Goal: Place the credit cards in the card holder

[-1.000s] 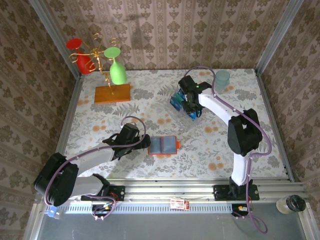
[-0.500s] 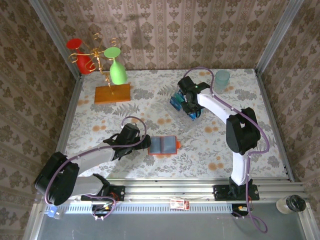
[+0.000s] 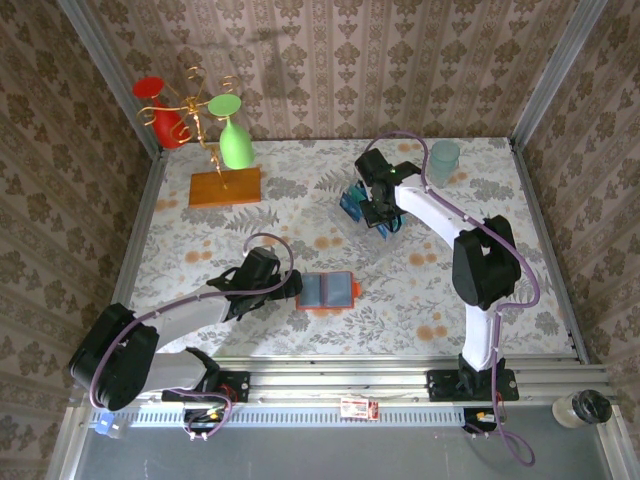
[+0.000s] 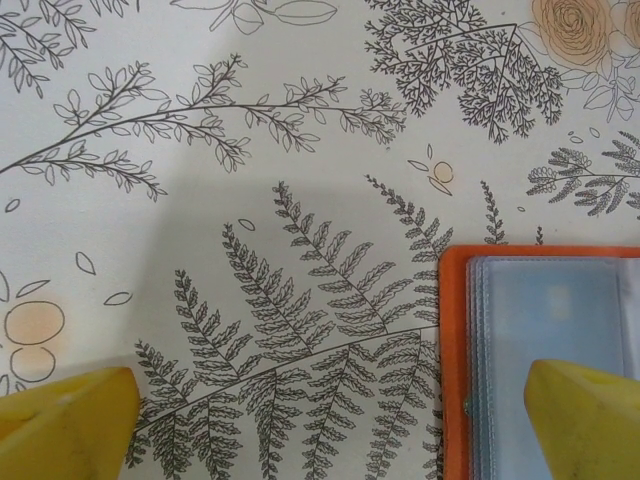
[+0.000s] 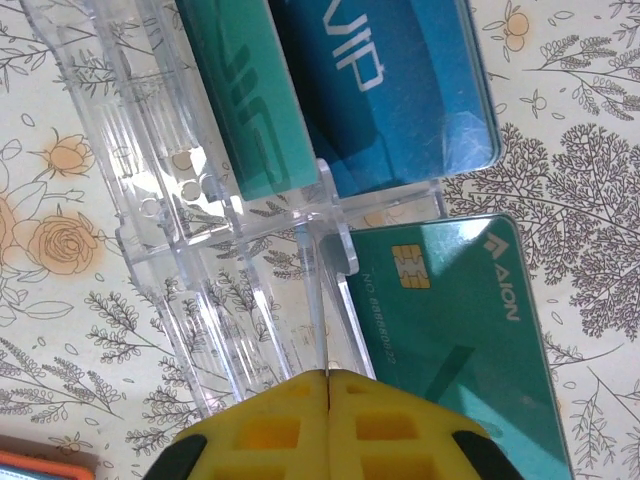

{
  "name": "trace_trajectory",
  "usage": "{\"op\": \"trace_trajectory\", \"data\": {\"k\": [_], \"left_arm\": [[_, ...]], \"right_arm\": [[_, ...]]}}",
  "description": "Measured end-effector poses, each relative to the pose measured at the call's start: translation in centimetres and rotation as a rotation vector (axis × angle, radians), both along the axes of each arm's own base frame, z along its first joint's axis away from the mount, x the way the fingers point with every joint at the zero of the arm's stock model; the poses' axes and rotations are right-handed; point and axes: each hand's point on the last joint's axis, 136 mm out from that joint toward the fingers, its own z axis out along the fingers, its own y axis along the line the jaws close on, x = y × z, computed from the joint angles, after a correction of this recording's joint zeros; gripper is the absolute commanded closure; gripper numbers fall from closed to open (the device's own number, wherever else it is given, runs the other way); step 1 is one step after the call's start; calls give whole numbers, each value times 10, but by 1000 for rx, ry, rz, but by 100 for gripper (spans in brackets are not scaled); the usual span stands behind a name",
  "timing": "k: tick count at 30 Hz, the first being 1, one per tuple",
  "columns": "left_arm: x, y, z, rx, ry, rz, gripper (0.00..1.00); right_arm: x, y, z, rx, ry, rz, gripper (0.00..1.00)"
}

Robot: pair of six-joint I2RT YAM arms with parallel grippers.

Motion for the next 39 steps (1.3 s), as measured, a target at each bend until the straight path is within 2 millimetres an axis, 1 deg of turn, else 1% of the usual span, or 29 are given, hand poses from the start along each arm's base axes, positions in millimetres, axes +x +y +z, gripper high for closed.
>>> {"op": "trace_trajectory", "data": {"k": [7,10,12,16,19,20,22,24,25,28,31,32,35,37,39], "left_arm": [[0,0,0,0,0,0,0],[0,0,0,0,0,0,0],[0,0,0,0,0,0,0],[0,0,0,1,1,0,0],[0,0,0,2,1,0,0],[0,0,0,2,1,0,0],[-1,1,-1,5,4,-1,0],[-1,1,-1,7,3,-3,0],[-1,1,0,8,3,-3,0],[-2,2,-1,18,4,-7,0],[-6,3,-4,38,13,-15,0],[-7,3,-5,46,16,-20,0],[-11,4,-7,67,21,-28,0],[-12,4,-7,76,19,-32,0],[-13,4,-7,80,16,-36,0]], "right_arm": [[-1,4,1,14,6,25,100],[-3,6,7,33,2,30,100],[-5,7,16,52,-10,34,100],[-13,15,54,134,-72,48,100],[-25,26,80,220,-120,59,100],[-31,29,86,255,-131,62,100],[-44,37,89,336,-134,60,100],[-58,45,83,415,-116,48,100],[-66,49,76,460,-96,35,100],[-86,64,46,567,-25,-8,100],[-109,84,15,635,53,-34,100],[-118,91,8,650,73,-35,100],[-136,115,-1,697,101,-20,100],[-142,129,-4,730,108,-12,100],[-143,139,-7,757,110,-14,100]]}}
